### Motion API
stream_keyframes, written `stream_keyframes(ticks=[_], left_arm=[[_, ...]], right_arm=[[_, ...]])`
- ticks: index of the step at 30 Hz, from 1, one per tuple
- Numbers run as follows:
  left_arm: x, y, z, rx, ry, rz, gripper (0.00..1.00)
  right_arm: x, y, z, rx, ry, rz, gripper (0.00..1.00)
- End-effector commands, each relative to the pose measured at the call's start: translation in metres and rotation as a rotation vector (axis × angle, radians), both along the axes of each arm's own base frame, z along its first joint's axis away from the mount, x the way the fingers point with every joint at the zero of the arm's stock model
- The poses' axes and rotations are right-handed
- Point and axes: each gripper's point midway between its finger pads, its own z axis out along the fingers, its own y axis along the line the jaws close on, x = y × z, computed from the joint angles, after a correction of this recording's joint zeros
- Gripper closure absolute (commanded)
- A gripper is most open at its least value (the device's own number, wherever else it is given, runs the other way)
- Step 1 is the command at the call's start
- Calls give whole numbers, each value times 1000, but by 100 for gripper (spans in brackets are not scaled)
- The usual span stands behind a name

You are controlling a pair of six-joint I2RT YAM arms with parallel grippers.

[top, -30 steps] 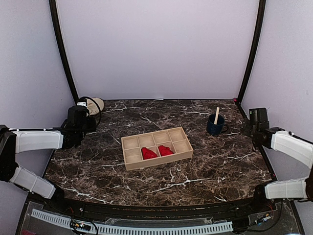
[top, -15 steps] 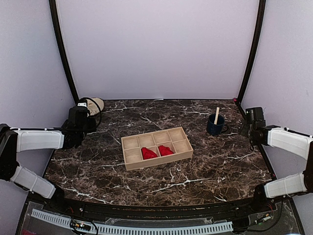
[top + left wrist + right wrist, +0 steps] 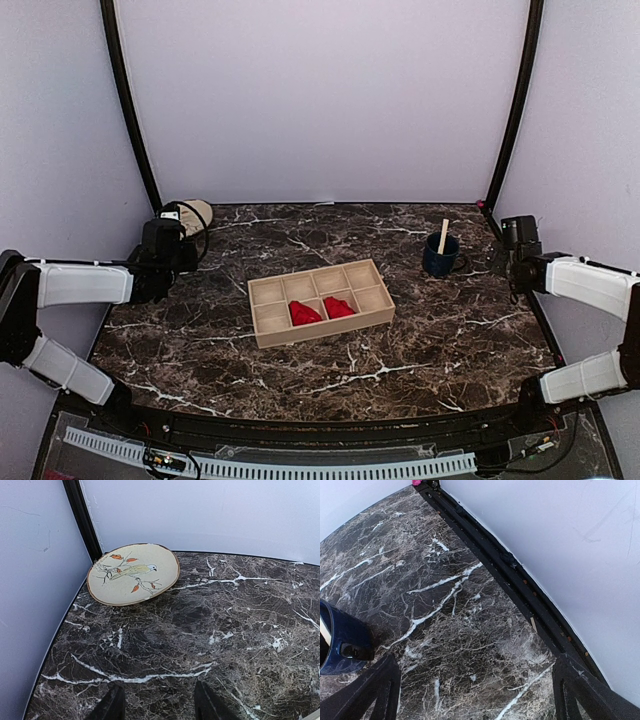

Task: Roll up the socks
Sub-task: Reset both arms

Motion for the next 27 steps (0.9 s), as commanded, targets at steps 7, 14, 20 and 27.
stream_keyframes(ticks=[7, 14, 20, 27], left_arm=[[2, 3, 0, 1, -10, 7, 51], [-2, 5, -2, 6, -5, 9, 51], [-5, 7, -3, 12, -1, 14, 51], [-6, 7, -6, 10, 3, 10, 51]], right_arm=[[7, 0, 14, 17, -50, -9, 1], [4, 0, 13, 25, -54, -11, 1], [3, 1, 10, 35, -51, -9, 1], [1, 1, 9, 39, -50, -8, 1]])
